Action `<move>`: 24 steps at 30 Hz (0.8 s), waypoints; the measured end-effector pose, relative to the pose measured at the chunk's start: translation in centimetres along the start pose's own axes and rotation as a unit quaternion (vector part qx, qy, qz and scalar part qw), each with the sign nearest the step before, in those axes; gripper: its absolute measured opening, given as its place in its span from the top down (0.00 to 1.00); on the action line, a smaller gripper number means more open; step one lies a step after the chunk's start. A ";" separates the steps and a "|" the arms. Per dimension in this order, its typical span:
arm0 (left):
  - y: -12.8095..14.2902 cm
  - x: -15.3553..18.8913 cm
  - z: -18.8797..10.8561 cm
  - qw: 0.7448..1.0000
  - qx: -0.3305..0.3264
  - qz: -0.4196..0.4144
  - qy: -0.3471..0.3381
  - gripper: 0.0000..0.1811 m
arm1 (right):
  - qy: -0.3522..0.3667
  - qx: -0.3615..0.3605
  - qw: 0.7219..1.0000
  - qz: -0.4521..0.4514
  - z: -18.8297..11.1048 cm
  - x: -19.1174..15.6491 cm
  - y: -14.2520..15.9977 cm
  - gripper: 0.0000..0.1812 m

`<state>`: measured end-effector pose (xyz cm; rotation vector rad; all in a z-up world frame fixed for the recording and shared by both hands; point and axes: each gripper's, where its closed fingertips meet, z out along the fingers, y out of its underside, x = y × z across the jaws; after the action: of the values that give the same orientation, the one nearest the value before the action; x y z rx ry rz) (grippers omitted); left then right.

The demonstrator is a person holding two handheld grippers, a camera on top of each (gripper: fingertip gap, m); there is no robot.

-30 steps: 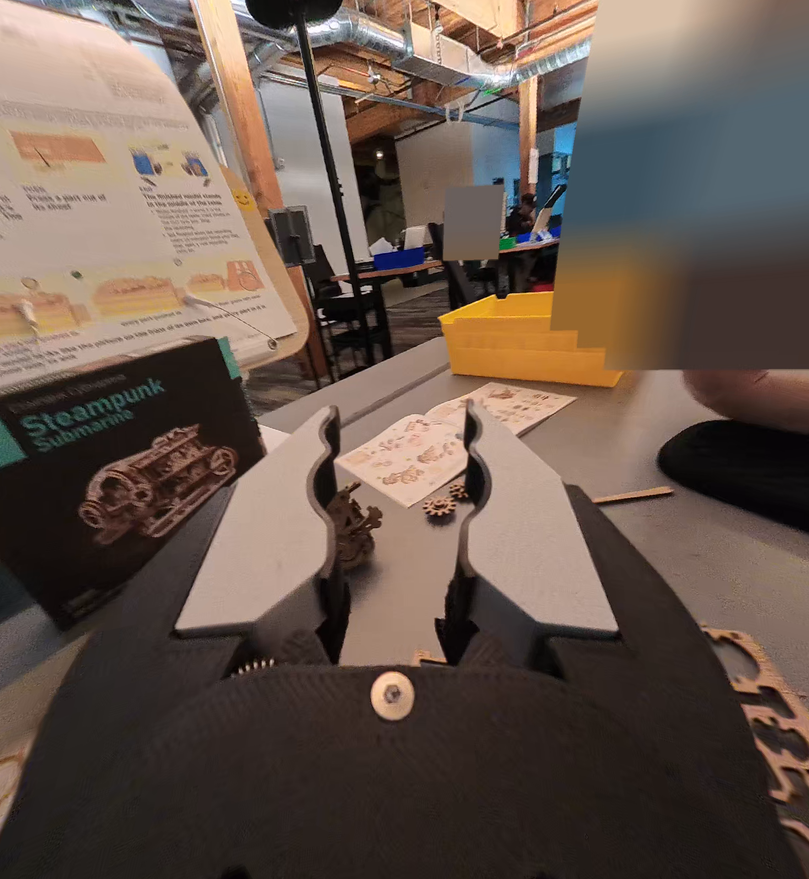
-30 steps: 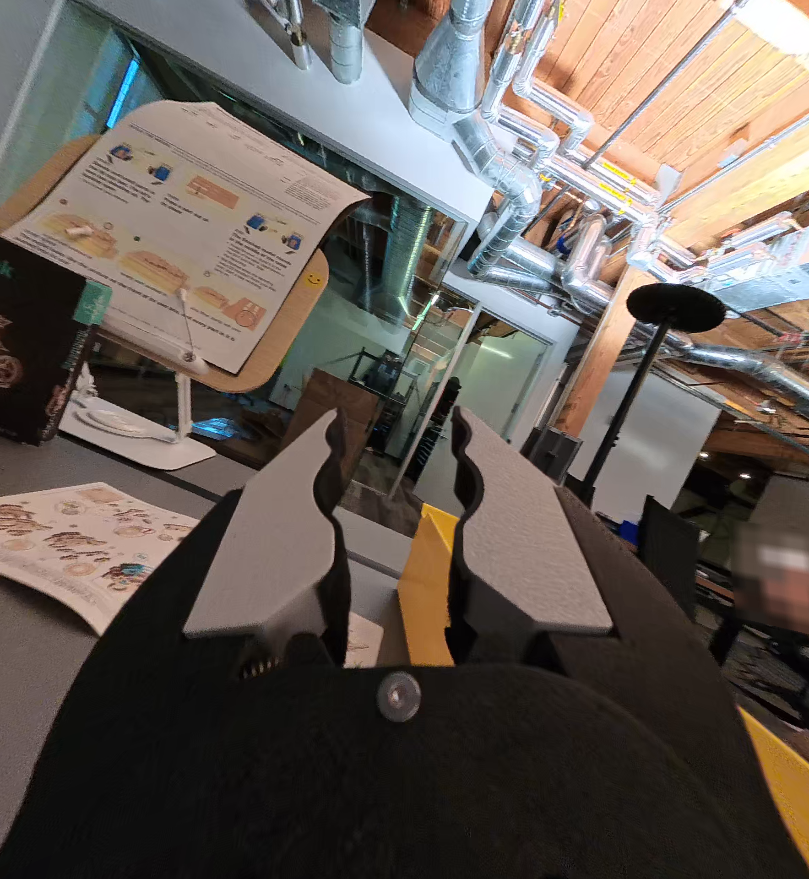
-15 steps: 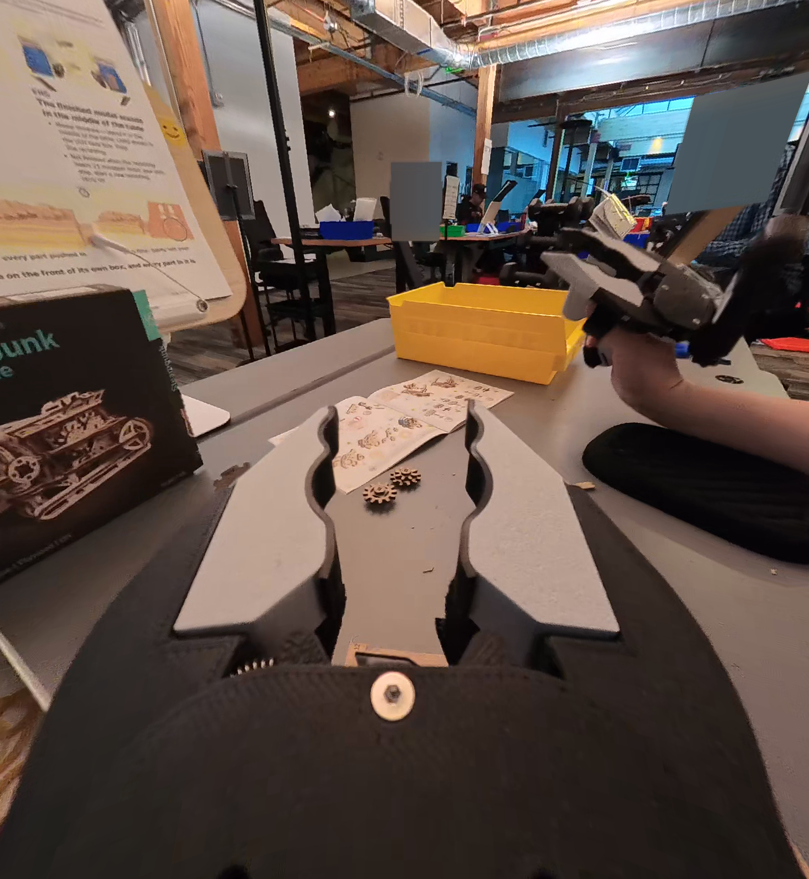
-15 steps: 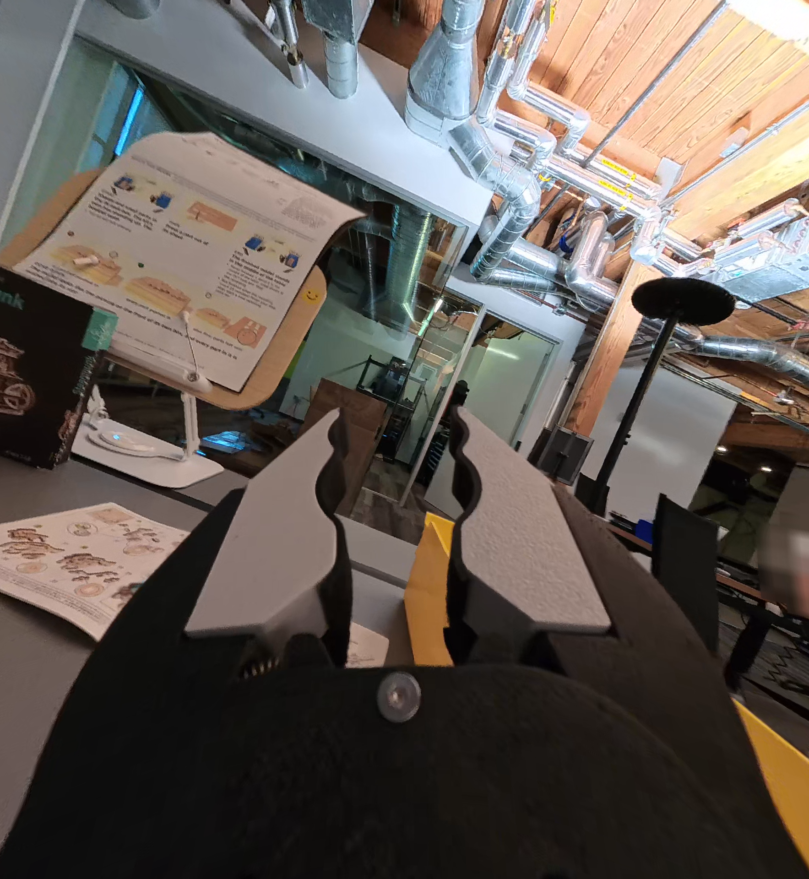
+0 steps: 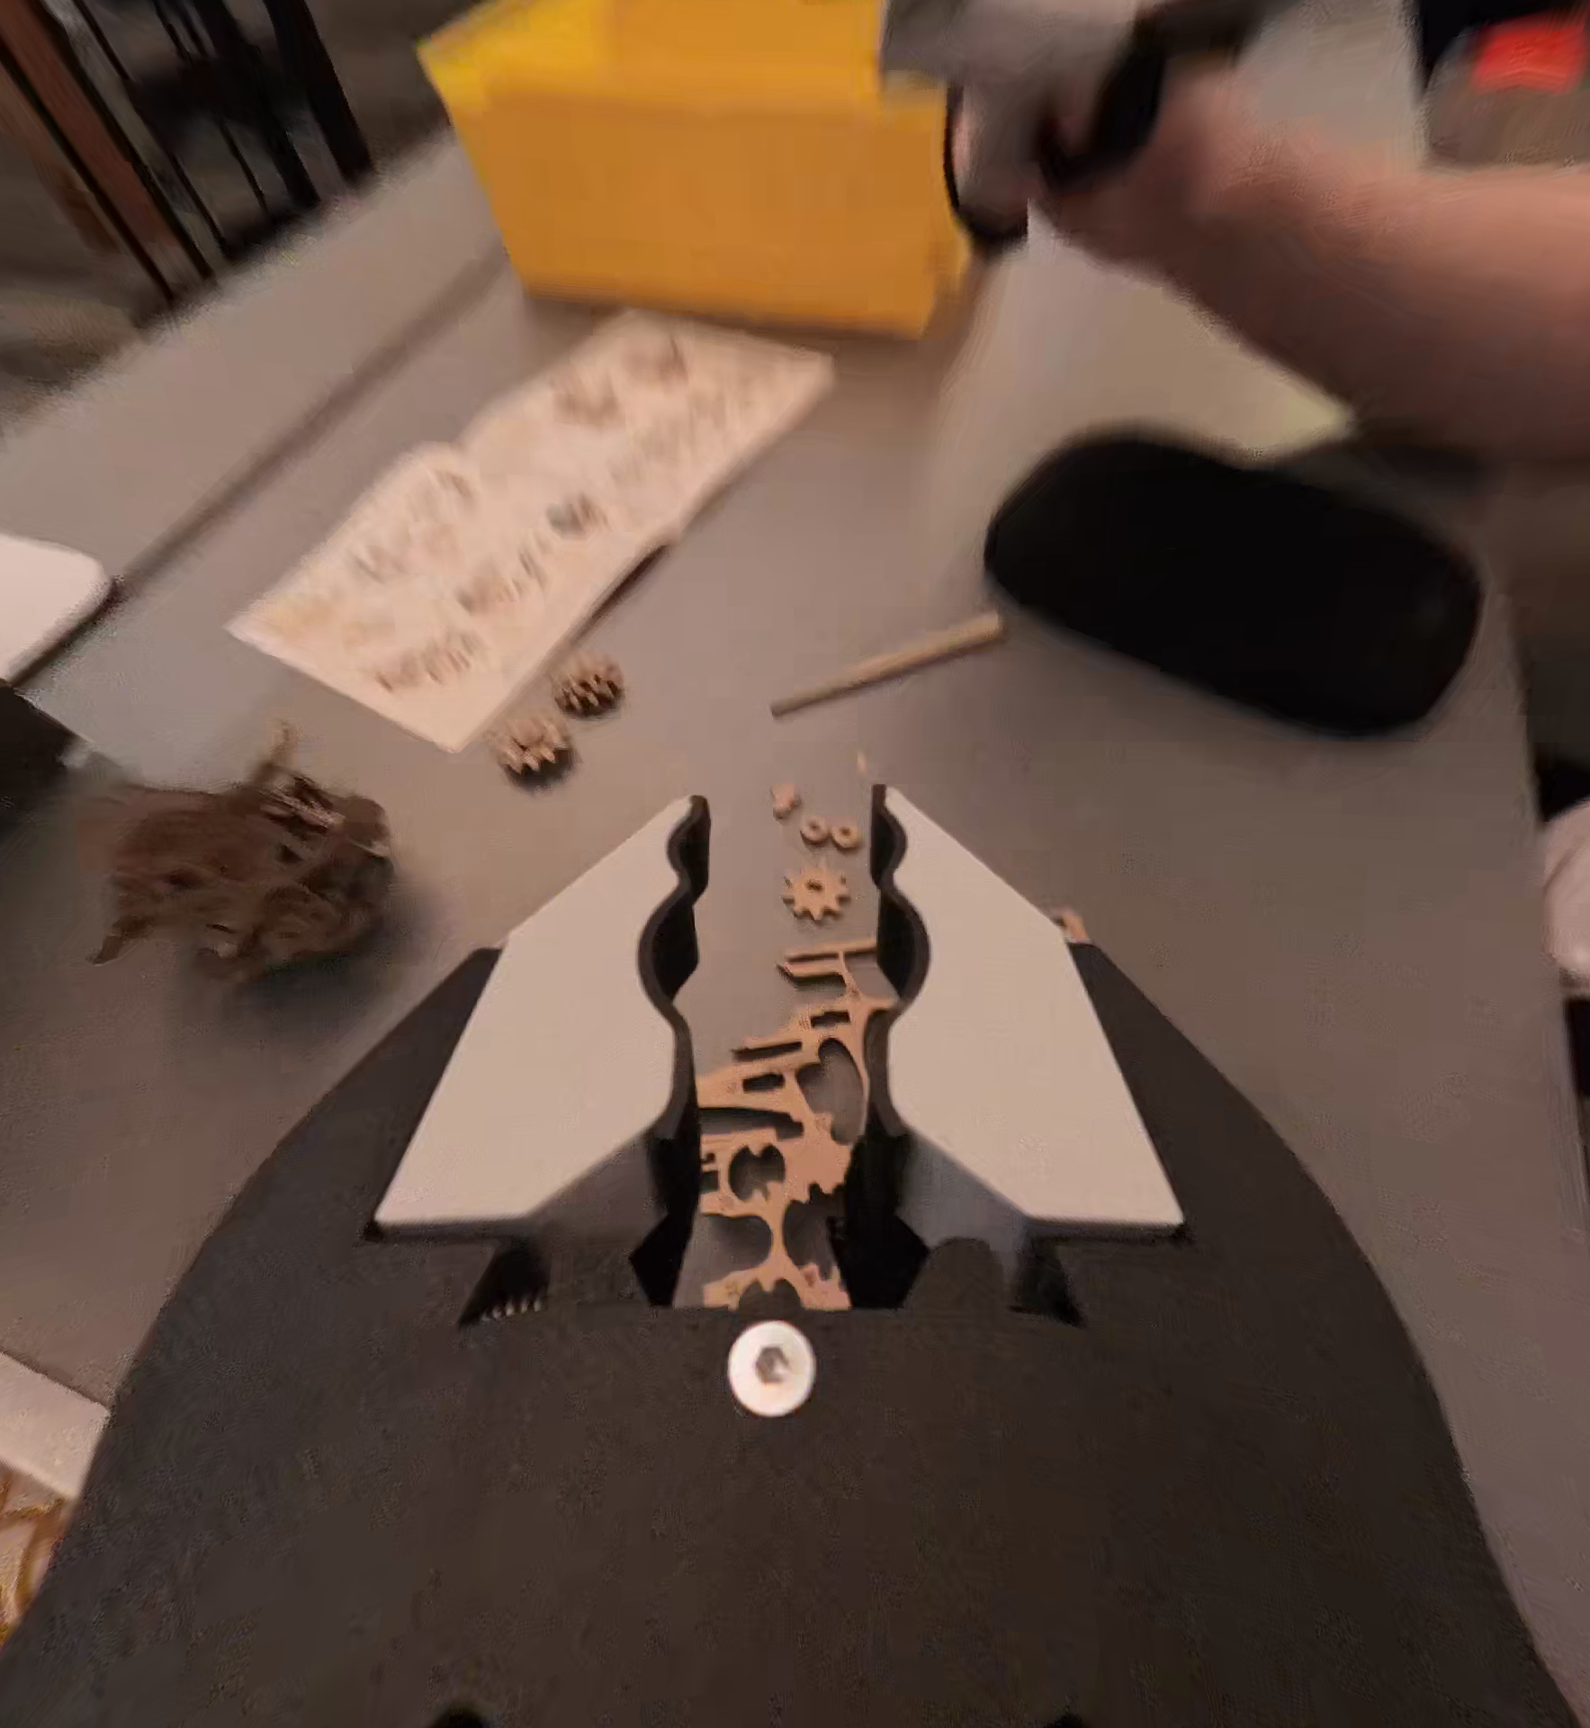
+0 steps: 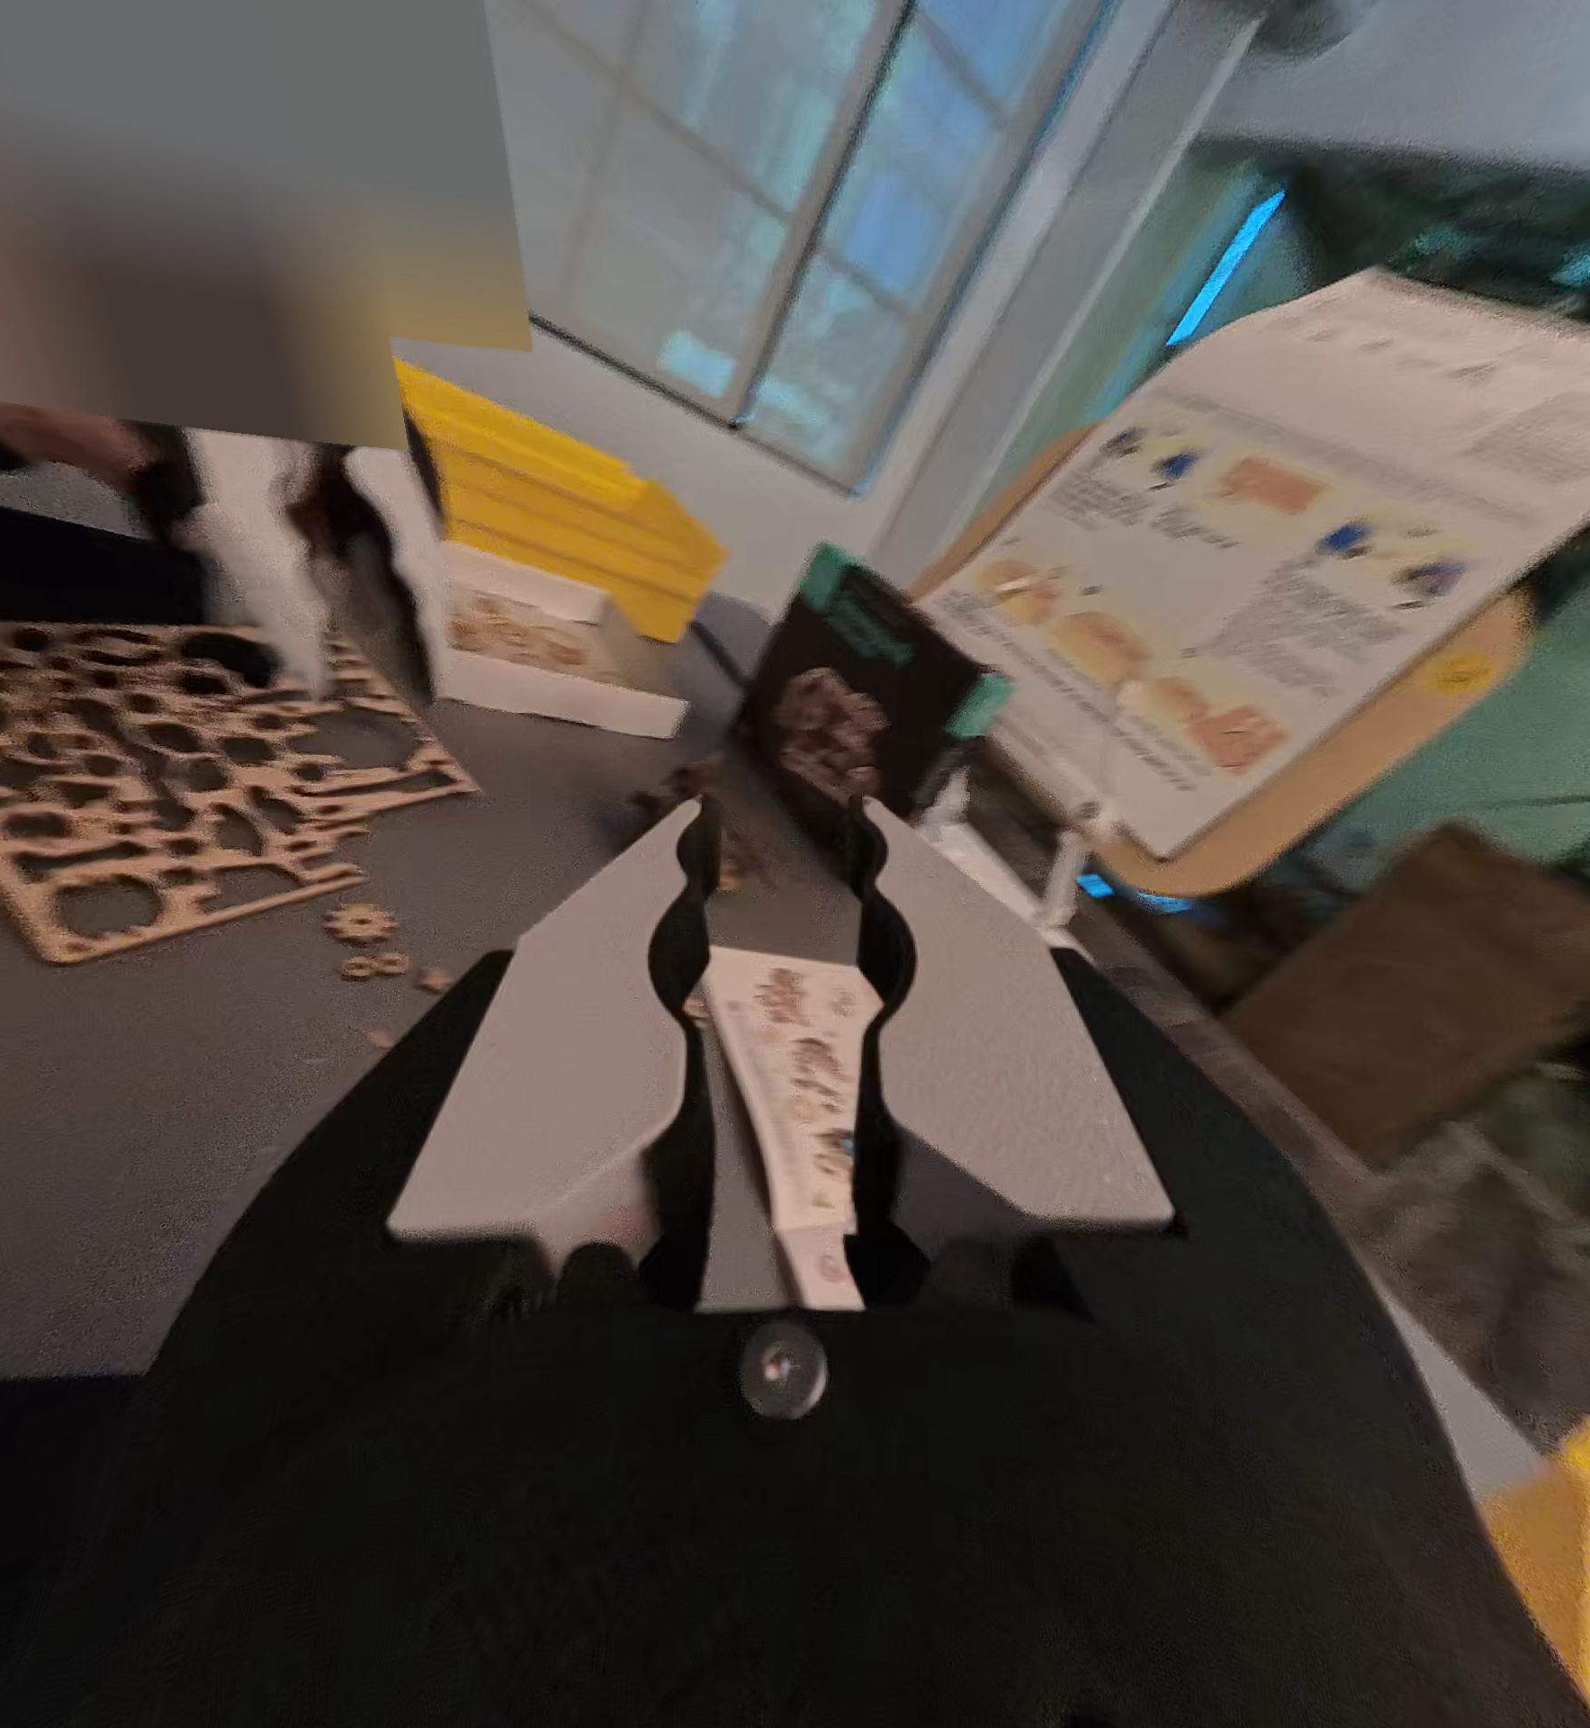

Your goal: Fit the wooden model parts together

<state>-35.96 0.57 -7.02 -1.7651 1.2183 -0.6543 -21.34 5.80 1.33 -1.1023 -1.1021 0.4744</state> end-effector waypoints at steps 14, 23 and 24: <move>6.9 0.8 6.9 0.979 -0.201 -0.019 -0.003 0.86 | 0.265 0.071 0.955 -0.115 -11.4 6.5 -2.5 0.91; 4.1 0.2 6.5 0.991 -0.125 -0.037 -0.011 0.90 | 0.282 0.067 0.951 -0.106 -12.4 7.7 -2.6 0.91; 2.7 0.6 6.5 0.993 -0.100 -0.054 0.007 0.90 | 0.280 0.064 0.952 -0.110 -12.2 7.5 -2.6 0.91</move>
<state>-31.77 1.93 -12.57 -2.0075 1.2395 -0.6253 -7.87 4.82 6.76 -0.9062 -0.6687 0.0420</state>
